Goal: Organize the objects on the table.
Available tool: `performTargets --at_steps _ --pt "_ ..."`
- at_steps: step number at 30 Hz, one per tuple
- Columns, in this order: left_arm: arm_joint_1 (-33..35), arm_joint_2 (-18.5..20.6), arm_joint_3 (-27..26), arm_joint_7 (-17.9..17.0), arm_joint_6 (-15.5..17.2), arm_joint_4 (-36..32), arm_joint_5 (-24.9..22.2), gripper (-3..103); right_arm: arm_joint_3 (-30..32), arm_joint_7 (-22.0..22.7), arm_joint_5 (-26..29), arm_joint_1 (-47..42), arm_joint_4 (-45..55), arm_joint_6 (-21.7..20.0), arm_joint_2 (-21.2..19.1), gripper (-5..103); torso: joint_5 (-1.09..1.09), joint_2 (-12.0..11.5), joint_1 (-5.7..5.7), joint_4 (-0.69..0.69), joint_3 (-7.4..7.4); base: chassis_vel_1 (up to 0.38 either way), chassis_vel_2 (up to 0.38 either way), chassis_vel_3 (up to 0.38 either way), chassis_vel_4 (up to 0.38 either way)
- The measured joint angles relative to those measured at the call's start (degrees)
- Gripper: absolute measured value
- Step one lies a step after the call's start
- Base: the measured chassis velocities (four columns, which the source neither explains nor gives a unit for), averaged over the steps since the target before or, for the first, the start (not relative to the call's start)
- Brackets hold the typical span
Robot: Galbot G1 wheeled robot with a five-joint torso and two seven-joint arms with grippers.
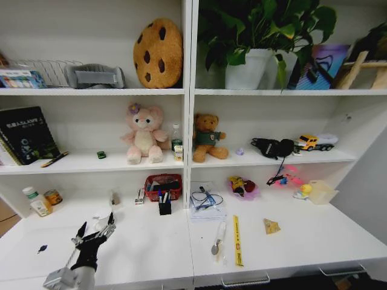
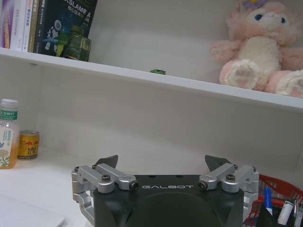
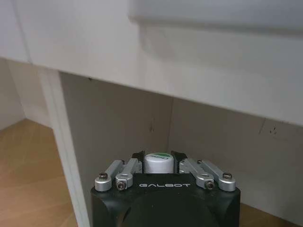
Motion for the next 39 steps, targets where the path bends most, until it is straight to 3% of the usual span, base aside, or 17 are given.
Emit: performTargets --at_steps 22,24,29,35,39 --pt "0.61 -0.62 -0.48 -0.02 -0.13 0.33 0.55 100 -6.67 -0.43 -0.64 11.82 -11.27 -0.55 3.78 28 -0.01 0.00 0.00 -0.02 0.00 0.000 0.000 0.000 0.000" --pt "0.57 -0.51 -0.57 -0.03 -0.15 0.33 0.41 100 -6.61 -0.33 -0.76 11.75 -11.11 -0.69 3.76 44 -0.01 0.00 0.00 -0.01 -0.01 0.000 0.000 0.000 0.000" --pt "0.39 -0.51 -0.33 -0.06 -0.17 0.53 0.39 100 -6.39 -0.30 -0.95 11.48 -11.14 -0.70 3.83 54 -0.01 0.00 0.00 -0.02 -0.01 0.000 0.000 0.000 0.000" --pt "0.40 -0.15 -0.25 -0.10 -0.22 0.41 0.32 100 -5.52 -0.12 -1.45 7.81 -6.47 -1.12 2.62 82 0.01 0.00 0.00 -0.01 -0.01 0.000 0.000 0.000 0.000" --pt "0.21 -0.07 -0.32 -0.11 -0.27 0.30 0.18 100 -4.90 0.09 -1.73 5.22 -3.83 -1.31 1.02 92 0.00 0.01 0.00 -0.02 -0.01 0.000 0.000 0.000 0.000"
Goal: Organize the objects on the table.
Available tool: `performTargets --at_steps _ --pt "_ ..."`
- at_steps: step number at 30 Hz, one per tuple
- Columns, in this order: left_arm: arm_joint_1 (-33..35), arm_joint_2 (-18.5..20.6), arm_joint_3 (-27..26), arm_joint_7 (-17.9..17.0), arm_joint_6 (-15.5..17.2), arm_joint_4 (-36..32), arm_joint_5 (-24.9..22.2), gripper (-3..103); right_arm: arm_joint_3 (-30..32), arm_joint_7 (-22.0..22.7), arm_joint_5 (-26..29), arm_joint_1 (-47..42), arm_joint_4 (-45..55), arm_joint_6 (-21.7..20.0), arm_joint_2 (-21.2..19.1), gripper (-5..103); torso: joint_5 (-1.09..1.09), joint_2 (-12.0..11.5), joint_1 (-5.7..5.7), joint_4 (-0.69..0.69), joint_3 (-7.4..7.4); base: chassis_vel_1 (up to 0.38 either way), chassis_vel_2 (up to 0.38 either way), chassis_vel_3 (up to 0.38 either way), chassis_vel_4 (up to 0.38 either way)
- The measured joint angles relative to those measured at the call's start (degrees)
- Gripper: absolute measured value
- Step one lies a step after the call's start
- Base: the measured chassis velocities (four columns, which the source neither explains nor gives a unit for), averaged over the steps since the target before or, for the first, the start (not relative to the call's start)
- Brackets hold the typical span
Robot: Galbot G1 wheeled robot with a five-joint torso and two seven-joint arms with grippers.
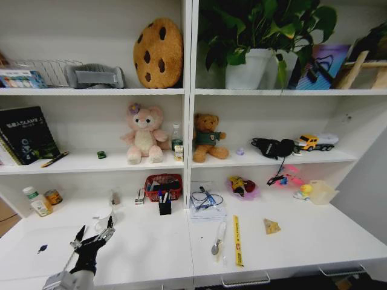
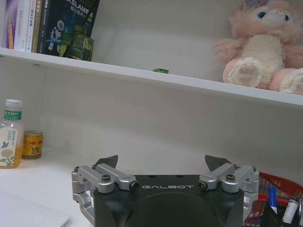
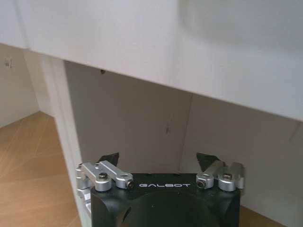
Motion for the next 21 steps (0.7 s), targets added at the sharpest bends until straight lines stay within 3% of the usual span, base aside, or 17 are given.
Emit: performTargets --at_steps 2,9,12,15,21 --pt "-0.23 -0.05 0.24 0.00 -0.06 -0.04 -0.01 100 1.36 0.14 -0.99 -2.87 2.19 0.43 -1.88 99 0.02 0.00 0.00 0.00 0.00 0.000 0.000 0.000 0.000" --pt "-0.73 -0.67 1.26 0.01 -0.59 0.25 0.52 100 7.23 -0.12 -2.35 -15.19 12.63 3.11 -8.94 100 -0.01 0.01 0.00 0.00 0.00 0.000 0.000 0.000 0.000" --pt "-0.77 -0.68 1.39 0.01 -0.63 0.16 0.61 100 7.96 -0.22 -2.80 -17.15 14.40 3.69 -9.63 100 0.02 0.01 0.00 -0.03 0.00 0.000 0.000 0.000 0.000" --pt "-0.83 -0.65 1.48 0.00 -0.63 -0.53 0.58 100 11.15 -0.38 -2.94 -25.08 22.51 5.18 -12.04 100 -0.01 0.01 0.00 0.00 0.00 0.000 0.000 0.000 0.000" --pt "-0.87 -1.08 1.08 0.00 -1.00 -0.96 0.52 100 14.83 -0.05 -3.79 -32.89 32.42 6.41 -13.35 100 0.01 0.01 0.00 0.01 0.00 0.000 0.000 0.000 0.000"
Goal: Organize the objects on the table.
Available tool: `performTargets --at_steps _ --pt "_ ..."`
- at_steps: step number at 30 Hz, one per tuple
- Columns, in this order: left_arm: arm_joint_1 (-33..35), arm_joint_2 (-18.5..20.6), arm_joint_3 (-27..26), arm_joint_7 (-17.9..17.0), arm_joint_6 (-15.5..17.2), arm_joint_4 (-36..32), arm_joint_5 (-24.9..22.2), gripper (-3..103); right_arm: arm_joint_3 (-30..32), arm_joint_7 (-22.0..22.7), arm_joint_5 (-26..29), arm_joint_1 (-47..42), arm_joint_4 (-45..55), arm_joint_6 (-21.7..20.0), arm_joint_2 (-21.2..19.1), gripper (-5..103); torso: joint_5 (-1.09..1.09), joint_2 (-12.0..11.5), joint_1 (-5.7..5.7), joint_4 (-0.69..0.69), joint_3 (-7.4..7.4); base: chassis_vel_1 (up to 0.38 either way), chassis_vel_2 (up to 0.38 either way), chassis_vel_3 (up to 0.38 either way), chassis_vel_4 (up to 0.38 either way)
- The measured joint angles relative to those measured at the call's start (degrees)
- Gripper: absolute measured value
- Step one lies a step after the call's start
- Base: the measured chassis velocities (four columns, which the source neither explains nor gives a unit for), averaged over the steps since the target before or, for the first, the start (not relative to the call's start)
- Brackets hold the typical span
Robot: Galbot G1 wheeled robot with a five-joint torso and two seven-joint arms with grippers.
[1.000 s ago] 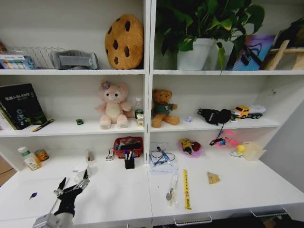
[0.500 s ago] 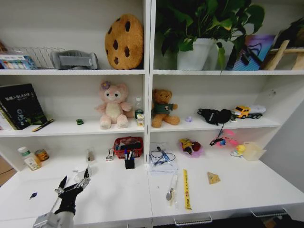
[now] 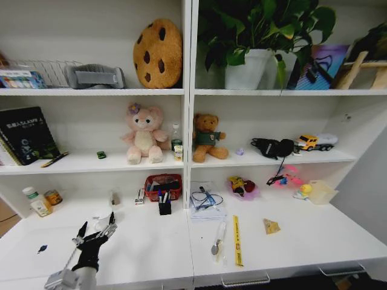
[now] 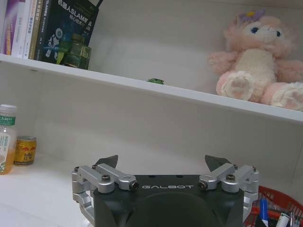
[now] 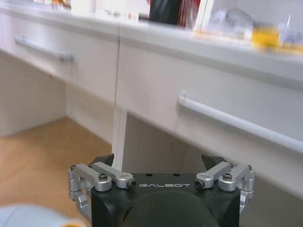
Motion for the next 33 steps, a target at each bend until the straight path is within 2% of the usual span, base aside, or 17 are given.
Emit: performTargets --at_steps 9,14,22,24,25,27,31,33 --pt "0.60 -1.20 -1.06 0.28 -0.67 -0.18 -0.08 100 6.66 0.14 -0.37 -10.79 15.66 0.44 -0.17 100 -0.02 0.00 0.00 0.00 0.00 0.000 0.000 0.000 0.000" --pt "0.61 -1.65 -1.16 0.46 -0.80 -0.95 -0.49 100 9.71 0.56 0.42 -15.44 25.66 0.23 1.49 100 -0.02 -0.01 0.00 -0.02 0.00 0.000 0.000 0.000 0.000" --pt "1.81 -0.27 -0.83 1.14 -0.80 -2.32 -0.51 100 13.83 1.01 6.61 -12.29 32.06 -2.44 4.56 100 -0.01 -0.01 0.00 0.00 0.01 0.000 0.000 0.000 0.000" --pt "2.03 0.78 -1.13 1.27 -0.77 -2.78 -0.76 100 16.90 1.38 11.14 -9.24 33.32 -4.15 5.91 100 -0.01 -0.01 0.00 0.00 0.01 0.000 0.000 0.000 0.000" --pt "2.03 0.78 -1.13 1.27 -0.77 -2.78 -0.76 100 16.90 1.38 11.14 -9.24 33.32 -4.15 5.91 100 -0.01 -0.01 0.00 0.00 0.01 0.000 0.000 0.000 0.000" --pt "1.94 1.29 -1.09 1.25 -0.42 -2.89 -0.86 100 19.89 2.88 14.89 -6.47 33.43 -6.00 6.31 100 -0.01 -0.01 0.00 -0.01 0.01 0.000 0.000 0.000 0.000" --pt "2.00 1.53 -0.95 1.24 -0.25 -2.93 -0.87 100 22.08 4.83 17.44 -4.13 32.63 -7.93 6.71 100 -0.02 -0.01 0.00 0.00 0.01 0.000 0.000 0.000 0.000" --pt "2.36 1.72 -0.93 1.36 -0.18 -2.89 -0.82 100 24.12 8.00 19.25 -1.02 29.78 -9.84 7.74 100 0.00 -0.01 0.00 -0.01 0.01 0.000 0.000 0.000 0.000"
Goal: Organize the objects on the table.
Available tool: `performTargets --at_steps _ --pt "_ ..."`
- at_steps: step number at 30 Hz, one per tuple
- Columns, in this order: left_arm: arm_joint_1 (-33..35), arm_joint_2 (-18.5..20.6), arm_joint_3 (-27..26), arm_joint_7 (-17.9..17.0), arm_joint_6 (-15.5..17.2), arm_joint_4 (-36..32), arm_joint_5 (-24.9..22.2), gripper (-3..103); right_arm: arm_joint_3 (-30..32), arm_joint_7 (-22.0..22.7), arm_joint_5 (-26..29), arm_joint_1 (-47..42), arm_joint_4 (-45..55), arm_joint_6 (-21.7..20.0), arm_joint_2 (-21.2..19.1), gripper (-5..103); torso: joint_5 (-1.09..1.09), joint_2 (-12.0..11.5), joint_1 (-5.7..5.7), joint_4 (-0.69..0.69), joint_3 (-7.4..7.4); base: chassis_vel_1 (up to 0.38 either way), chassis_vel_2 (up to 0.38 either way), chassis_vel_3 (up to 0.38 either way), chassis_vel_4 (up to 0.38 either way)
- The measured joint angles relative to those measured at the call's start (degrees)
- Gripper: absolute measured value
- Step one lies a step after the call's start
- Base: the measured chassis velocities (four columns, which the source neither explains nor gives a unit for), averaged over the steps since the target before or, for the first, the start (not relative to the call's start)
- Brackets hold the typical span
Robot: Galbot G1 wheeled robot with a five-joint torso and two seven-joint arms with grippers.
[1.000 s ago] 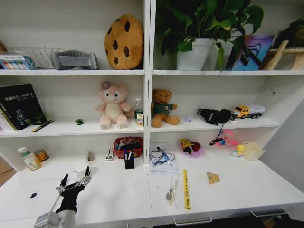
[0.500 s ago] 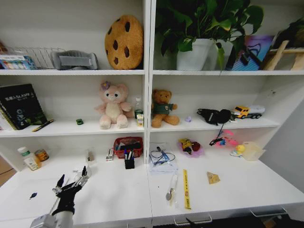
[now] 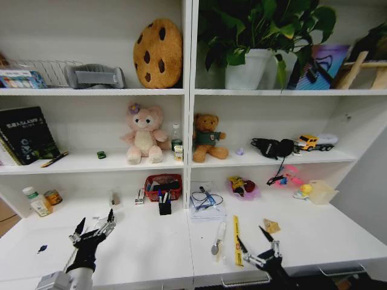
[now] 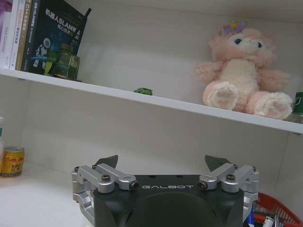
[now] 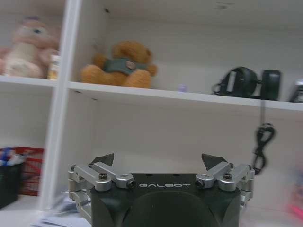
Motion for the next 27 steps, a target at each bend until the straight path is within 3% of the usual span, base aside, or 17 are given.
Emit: performTargets --at_steps 9,14,27 --pt "0.65 0.30 0.18 0.36 -0.08 0.52 0.44 100 2.12 1.86 1.75 3.73 -6.99 -1.15 0.04 100 0.00 0.00 0.00 -0.01 0.00 0.000 0.000 0.000 0.000" --pt "0.72 -0.09 1.74 0.25 -0.10 0.68 1.51 100 1.90 2.47 4.88 9.10 -14.20 -3.88 -1.33 100 0.00 0.00 0.00 0.00 0.00 0.000 0.000 0.000 0.000" --pt "0.85 -0.45 2.07 -0.07 0.14 1.13 2.09 100 -2.72 3.72 6.82 18.47 -24.09 -7.44 -3.89 100 0.00 0.00 0.00 -0.01 0.00 0.000 0.000 0.000 0.000"
